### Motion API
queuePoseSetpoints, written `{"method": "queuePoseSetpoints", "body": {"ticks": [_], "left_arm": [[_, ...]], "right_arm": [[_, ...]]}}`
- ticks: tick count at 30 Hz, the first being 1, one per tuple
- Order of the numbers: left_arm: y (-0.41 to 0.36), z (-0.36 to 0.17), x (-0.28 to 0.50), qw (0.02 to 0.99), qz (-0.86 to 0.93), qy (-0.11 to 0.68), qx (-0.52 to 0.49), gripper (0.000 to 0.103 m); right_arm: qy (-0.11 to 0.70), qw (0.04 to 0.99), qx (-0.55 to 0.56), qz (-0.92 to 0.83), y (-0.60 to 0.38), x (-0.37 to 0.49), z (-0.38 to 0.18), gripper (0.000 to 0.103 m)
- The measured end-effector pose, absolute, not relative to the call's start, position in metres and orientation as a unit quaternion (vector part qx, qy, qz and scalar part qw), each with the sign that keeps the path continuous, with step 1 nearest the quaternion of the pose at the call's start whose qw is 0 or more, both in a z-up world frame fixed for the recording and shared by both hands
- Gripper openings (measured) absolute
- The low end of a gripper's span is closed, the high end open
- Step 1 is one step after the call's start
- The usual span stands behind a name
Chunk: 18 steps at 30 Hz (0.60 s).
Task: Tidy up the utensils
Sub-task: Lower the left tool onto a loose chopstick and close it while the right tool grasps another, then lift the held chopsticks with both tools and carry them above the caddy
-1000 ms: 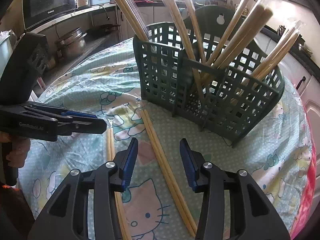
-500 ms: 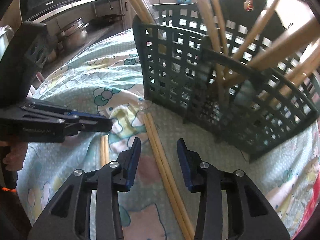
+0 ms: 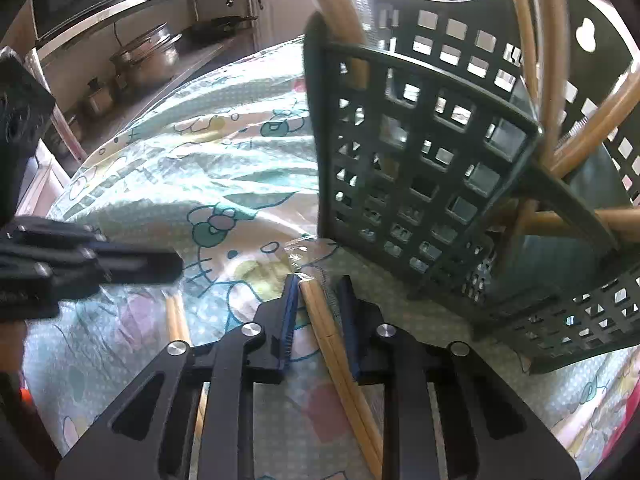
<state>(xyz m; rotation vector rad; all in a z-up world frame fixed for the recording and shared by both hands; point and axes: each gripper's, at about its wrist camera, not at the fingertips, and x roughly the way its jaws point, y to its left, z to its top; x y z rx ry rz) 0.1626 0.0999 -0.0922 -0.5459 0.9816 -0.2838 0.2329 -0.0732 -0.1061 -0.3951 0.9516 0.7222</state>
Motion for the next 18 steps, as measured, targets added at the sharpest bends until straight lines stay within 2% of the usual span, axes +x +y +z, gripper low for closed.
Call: {"method": "queuePoseSetpoints", "body": {"ticks": [1,6,18], "left_arm": [[0.102,-0.089,0.161,0.839,-0.134,0.460,-0.258,0.002],[0.108,-0.069,0.149,0.850,-0.137,0.437,-0.260,0.001],[0.078,0.003,0.138,0.880,-0.185,0.366,-0.238,0.000]], "right_arm": [[0.445,0.808,-0.183,0.339,-0.072,0.233,-0.105,0.012],[0.439,0.808,-0.174,0.353,-0.070,0.221,-0.093,0.006],[0.371,0.850,-0.095,0.362,-0.129,0.187,-0.023,0.006]]}}
